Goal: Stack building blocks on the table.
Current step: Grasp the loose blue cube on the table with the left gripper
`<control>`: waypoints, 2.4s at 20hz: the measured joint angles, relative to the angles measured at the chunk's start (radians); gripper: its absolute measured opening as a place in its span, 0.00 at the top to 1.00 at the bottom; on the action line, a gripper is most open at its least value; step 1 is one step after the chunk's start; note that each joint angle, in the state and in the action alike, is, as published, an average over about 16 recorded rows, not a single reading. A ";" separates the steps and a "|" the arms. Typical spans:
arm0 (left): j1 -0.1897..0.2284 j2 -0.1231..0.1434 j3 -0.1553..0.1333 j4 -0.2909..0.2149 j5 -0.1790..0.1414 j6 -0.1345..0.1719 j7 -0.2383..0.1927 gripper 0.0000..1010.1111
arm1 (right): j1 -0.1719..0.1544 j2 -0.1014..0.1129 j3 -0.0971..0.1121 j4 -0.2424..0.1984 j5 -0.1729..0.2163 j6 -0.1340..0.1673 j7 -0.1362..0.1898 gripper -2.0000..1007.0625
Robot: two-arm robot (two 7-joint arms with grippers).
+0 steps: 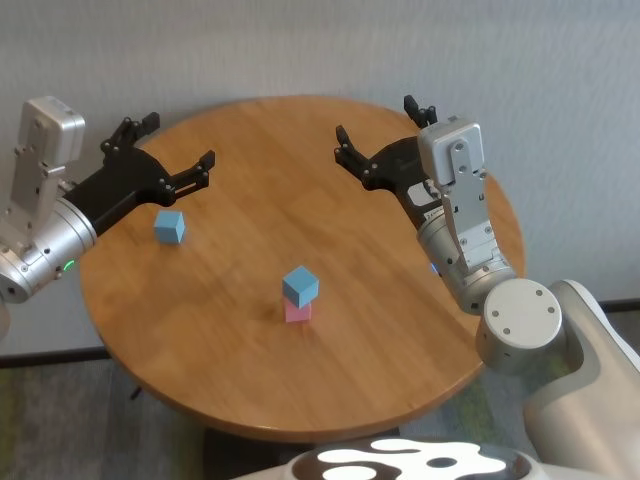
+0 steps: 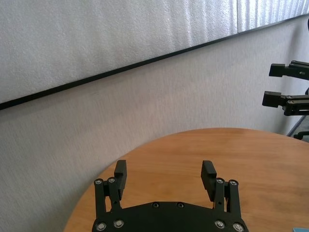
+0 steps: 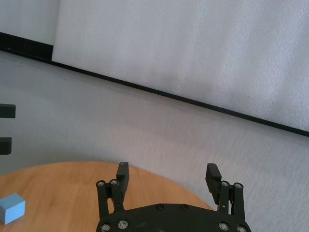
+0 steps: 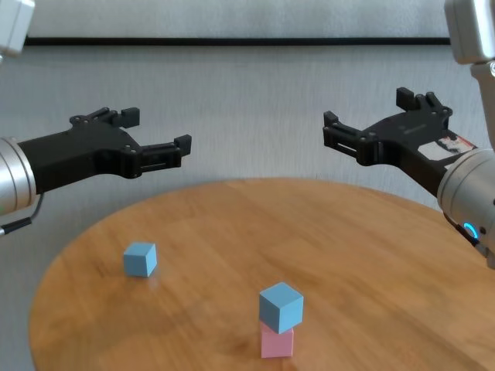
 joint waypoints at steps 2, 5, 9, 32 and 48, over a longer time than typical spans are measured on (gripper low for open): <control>0.000 0.000 0.000 0.000 0.000 0.000 0.000 0.01 | 0.003 0.000 0.002 0.004 0.001 -0.002 0.002 0.00; 0.000 0.000 0.000 0.000 0.000 0.000 0.000 0.01 | 0.006 0.002 0.004 0.008 0.002 -0.004 0.005 0.00; 0.001 -0.001 -0.001 -0.001 0.000 0.004 0.005 0.01 | 0.006 0.002 0.003 0.007 0.002 -0.002 0.004 0.00; 0.003 -0.162 -0.060 0.006 0.024 0.220 0.235 0.01 | 0.002 0.002 0.000 -0.001 0.004 0.004 0.001 0.00; 0.075 -0.224 -0.098 -0.051 0.056 0.382 0.343 0.01 | 0.001 0.001 0.000 -0.002 0.004 0.005 0.001 0.00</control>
